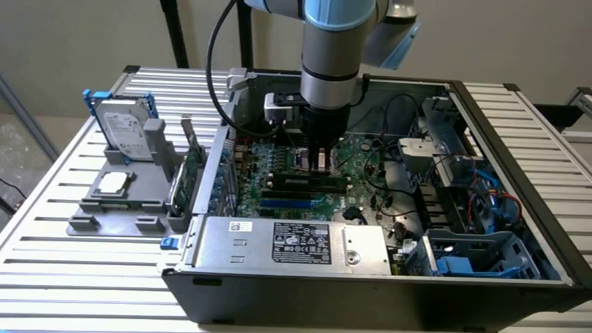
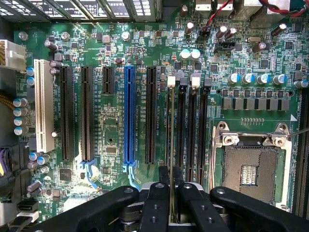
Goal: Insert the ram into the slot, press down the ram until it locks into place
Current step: 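Insert the ram into the slot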
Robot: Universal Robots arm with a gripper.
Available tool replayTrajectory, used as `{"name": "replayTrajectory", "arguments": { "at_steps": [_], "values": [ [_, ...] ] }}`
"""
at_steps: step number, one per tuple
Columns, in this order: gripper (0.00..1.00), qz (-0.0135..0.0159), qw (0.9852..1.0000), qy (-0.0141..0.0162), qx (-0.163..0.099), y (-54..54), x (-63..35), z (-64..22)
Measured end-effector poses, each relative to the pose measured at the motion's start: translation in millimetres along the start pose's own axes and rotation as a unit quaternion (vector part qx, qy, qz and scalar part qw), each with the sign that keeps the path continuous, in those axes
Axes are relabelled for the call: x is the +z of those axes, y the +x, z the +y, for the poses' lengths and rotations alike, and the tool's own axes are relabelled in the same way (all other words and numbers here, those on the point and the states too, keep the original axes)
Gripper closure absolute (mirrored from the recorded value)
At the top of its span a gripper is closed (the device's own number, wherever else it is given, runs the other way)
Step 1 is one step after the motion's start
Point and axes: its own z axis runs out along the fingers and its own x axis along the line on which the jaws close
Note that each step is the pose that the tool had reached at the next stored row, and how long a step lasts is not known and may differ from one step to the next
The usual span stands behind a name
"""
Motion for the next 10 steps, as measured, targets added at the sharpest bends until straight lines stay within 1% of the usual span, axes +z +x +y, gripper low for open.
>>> {"name": "replayTrajectory", "arguments": {
  "at_steps": [10],
  "values": [
    [0.86, -0.0002, 1.0, 0.0001, 0.0, 0.0, 0.1, -0.5]
  ]
}}
